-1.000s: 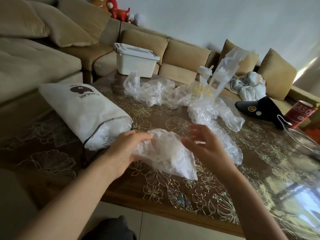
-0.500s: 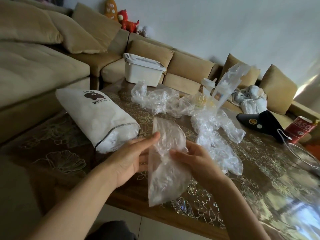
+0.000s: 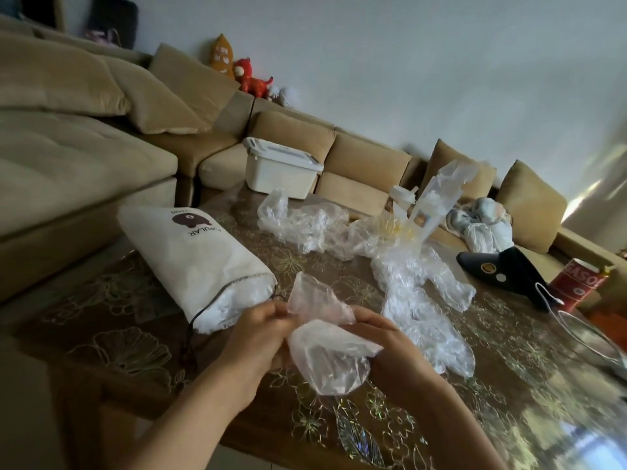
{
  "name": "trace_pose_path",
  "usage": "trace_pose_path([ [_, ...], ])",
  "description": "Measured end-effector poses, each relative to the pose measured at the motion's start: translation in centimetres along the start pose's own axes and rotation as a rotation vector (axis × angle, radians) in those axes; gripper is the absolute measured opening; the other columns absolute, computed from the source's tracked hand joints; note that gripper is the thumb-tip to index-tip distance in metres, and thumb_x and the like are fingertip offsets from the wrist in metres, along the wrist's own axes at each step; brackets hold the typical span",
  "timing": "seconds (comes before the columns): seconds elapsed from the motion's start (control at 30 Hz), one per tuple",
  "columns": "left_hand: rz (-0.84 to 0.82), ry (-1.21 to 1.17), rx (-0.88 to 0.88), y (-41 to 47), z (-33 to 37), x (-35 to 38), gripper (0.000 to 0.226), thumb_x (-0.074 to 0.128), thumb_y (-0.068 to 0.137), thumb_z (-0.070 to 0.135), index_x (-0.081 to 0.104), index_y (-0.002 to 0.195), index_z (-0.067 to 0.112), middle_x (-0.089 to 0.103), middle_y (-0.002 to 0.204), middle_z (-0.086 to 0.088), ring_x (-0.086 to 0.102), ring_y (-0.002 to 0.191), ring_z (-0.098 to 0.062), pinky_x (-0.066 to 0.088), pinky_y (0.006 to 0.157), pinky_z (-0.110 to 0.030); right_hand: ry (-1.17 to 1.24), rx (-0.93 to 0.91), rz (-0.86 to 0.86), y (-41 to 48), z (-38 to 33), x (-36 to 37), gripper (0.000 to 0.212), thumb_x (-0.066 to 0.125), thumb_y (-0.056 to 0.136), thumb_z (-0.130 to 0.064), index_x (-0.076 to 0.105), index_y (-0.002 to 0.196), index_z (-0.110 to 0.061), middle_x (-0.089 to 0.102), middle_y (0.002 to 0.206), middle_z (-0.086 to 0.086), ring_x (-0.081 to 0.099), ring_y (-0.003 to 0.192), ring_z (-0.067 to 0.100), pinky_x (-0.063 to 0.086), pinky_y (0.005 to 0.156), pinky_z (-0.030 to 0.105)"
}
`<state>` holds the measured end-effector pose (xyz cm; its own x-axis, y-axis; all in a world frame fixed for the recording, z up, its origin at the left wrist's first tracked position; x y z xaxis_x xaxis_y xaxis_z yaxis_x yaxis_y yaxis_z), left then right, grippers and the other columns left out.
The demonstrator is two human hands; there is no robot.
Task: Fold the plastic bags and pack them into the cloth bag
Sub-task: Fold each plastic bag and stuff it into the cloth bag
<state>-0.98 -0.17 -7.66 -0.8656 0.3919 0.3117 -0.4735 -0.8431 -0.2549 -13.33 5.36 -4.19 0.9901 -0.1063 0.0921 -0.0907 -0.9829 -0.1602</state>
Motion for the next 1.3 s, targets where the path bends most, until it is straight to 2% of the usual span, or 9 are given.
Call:
trace_pose_path([
  [0.13, -0.033, -0.225, -0.118, -0.5, -0.4, -0.3, 0.026, 0.047, 0.094, 0.02, 0.064, 0.092, 0.001, 0.066, 0.065, -0.01, 0.063, 0.052, -0.017, 0.049, 0.044, -0.025, -0.025, -0.042, 0.052, 0.2, -0.7, 0.5, 0.046, 0.038, 0.09, 0.011, 0.073, 0.066, -0.007, 0.068, 0.072, 0.011, 0.063, 0.058, 0.016, 0.051, 0.049, 0.023],
  [0.33, -0.263, -0.142, -0.203, -1.8, -0.4, -0.4, 0.067, 0.063, 0.075, 0.057, 0.064, 0.119, 0.005, 0.063, 0.117, -0.023, 0.059, 0.109, -0.036, 0.044, 0.097, -0.045, -0.438, -0.198, 0.158, 0.3, -1.8, 2.4, 0.066, 0.032, 0.088, 0.018, 0.076, 0.063, -0.023, 0.074, 0.078, 0.001, 0.068, 0.071, 0.016, 0.055, 0.062, 0.026],
  [0.5, -0.264, -0.112, -0.187, -1.9, -0.6, -1.9, 0.012, 0.062, 0.08, 0.01, 0.072, 0.087, 0.007, 0.072, 0.079, -0.014, 0.067, 0.064, -0.02, 0.051, 0.058, -0.024, -0.521, -0.225, 0.128, 0.7, -2.1, 4.0, 0.063, 0.035, 0.086, 0.017, 0.077, 0.073, -0.028, 0.073, 0.087, -0.007, 0.065, 0.083, 0.008, 0.052, 0.072, 0.025],
  [0.67, -0.151, -0.12, -0.115, -1.0, -0.3, -3.2, 0.034, 0.054, 0.088, -0.002, 0.074, 0.062, 0.006, 0.072, 0.072, -0.013, 0.068, 0.056, -0.017, 0.05, 0.046, -0.019, -0.428, -0.3, 0.037, -0.4, -4.1, 5.0, 0.043, 0.052, 0.085, 0.0, 0.063, 0.113, -0.03, 0.07, 0.1, -0.01, 0.064, 0.092, 0.004, 0.051, 0.07, 0.016],
  [0.8, -0.11, -0.186, -0.047, -0.6, 0.4, -3.8, 0.028, 0.053, 0.091, -0.001, 0.072, 0.072, 0.001, 0.071, 0.071, -0.014, 0.068, 0.058, -0.019, 0.052, 0.049, -0.021, -1.556, -0.831, 0.096, -2.4, -4.4, 8.4, 0.092, 0.069, 0.068, -0.02, 0.022, 0.145, -0.04, 0.031, 0.149, -0.003, 0.031, 0.134, 0.009, 0.028, 0.11, 0.036],
  [0.87, -0.083, -0.214, -0.027, -0.2, 0.5, -4.3, 0.016, 0.053, 0.091, 0.001, 0.067, 0.085, -0.003, 0.07, 0.065, -0.012, 0.066, 0.055, -0.019, 0.05, 0.045, -0.02, -1.808, -0.989, 0.067, -2.3, -2.4, 9.9, 0.065, 0.056, 0.08, -0.048, 0.033, 0.139, -0.034, 0.037, 0.146, 0.0, 0.034, 0.132, 0.015, 0.023, 0.114, 0.032],
  [1.0, 0.035, -0.079, 0.05, 0.9, 0.6, -5.4, 0.016, 0.062, 0.088, 0.005, 0.068, 0.073, 0.005, 0.069, 0.068, -0.017, 0.065, 0.063, -0.025, 0.051, 0.06, -0.028, -1.477, -1.059, 0.087, -1.8, -3.6, 9.7, 0.013, 0.048, 0.09, -0.051, 0.058, 0.093, -0.044, 0.058, 0.113, -0.026, 0.049, 0.108, -0.003, 0.03, 0.095, 0.017],
  [1.13, 0.028, -0.049, 0.083, 0.0, 1.2, -5.0, 0.02, 0.073, 0.07, 0.022, 0.068, 0.074, 0.003, 0.064, 0.085, -0.032, 0.06, 0.079, -0.033, 0.047, 0.084, -0.056, -1.228, -0.667, 0.204, 0.2, -3.8, 7.4, 0.041, 0.036, 0.079, -0.078, 0.061, 0.082, -0.046, 0.062, 0.088, -0.028, 0.051, 0.088, -0.007, 0.037, 0.081, 0.021],
  [1.3, -0.184, -0.115, 0.006, -0.2, 1.3, -2.7, 0.039, 0.047, 0.092, -0.003, 0.068, 0.06, 0.006, 0.066, 0.068, -0.011, 0.064, 0.051, -0.007, 0.051, 0.051, -0.018, -1.112, -0.354, 0.269, 1.0, -3.5, 6.2, 0.03, 0.065, 0.082, -0.044, 0.059, 0.054, -0.034, 0.062, 0.06, -0.005, 0.059, 0.065, -0.001, 0.04, 0.059, 0.012],
])
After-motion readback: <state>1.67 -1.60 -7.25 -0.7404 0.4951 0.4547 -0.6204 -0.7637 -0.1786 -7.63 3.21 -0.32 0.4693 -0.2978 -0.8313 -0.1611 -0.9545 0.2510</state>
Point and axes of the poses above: each hand's wrist, its own y-axis towards the middle knuckle, its own x-axis out of the palm, z = x × y, the point moved 9 cm from there along y, towards the middle knuckle
